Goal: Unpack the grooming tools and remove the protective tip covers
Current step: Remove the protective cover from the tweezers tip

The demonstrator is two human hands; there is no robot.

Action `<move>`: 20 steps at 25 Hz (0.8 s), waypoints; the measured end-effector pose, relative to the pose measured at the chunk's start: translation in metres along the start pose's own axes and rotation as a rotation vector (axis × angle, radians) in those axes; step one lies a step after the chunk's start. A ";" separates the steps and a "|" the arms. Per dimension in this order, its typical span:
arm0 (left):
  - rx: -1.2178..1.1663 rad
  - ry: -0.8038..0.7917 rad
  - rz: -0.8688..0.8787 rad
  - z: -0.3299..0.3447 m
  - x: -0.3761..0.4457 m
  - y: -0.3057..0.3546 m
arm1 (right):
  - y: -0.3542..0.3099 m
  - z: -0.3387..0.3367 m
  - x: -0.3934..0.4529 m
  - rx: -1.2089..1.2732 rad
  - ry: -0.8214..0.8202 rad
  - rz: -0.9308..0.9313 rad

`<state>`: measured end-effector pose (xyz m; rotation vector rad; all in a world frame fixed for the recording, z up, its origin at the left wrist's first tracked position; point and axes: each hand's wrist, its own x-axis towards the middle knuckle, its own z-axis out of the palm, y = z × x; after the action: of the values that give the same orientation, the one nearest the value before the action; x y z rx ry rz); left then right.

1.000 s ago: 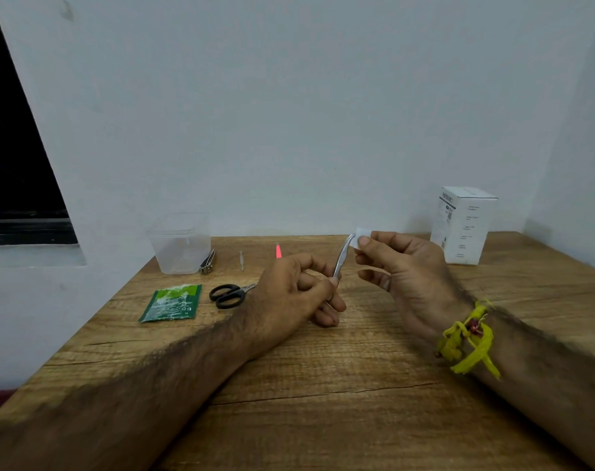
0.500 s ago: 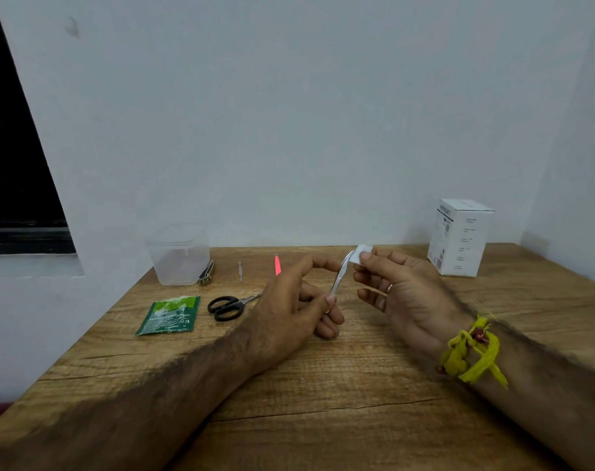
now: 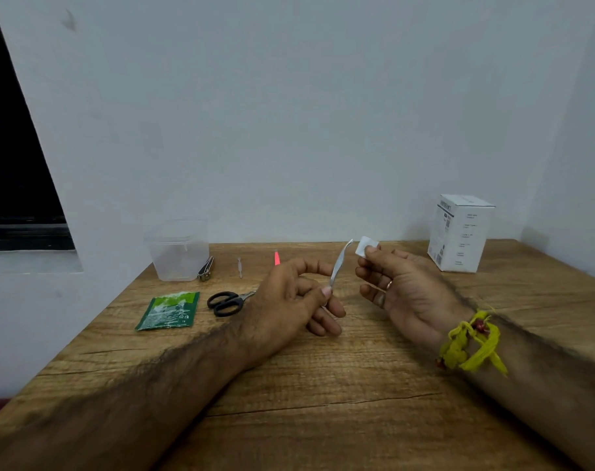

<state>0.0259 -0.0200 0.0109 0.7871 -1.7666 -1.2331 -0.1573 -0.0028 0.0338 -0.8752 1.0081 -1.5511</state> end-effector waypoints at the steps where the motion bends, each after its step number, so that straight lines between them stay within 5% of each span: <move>1: 0.004 -0.003 0.001 0.000 0.000 0.000 | -0.001 0.001 -0.001 0.000 -0.006 -0.015; 20: 0.093 0.029 -0.014 0.006 -0.002 0.005 | 0.000 0.009 -0.010 -0.020 0.020 -0.090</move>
<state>0.0215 -0.0136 0.0142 0.8676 -1.8079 -1.1495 -0.1469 0.0050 0.0365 -0.9313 1.0124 -1.6308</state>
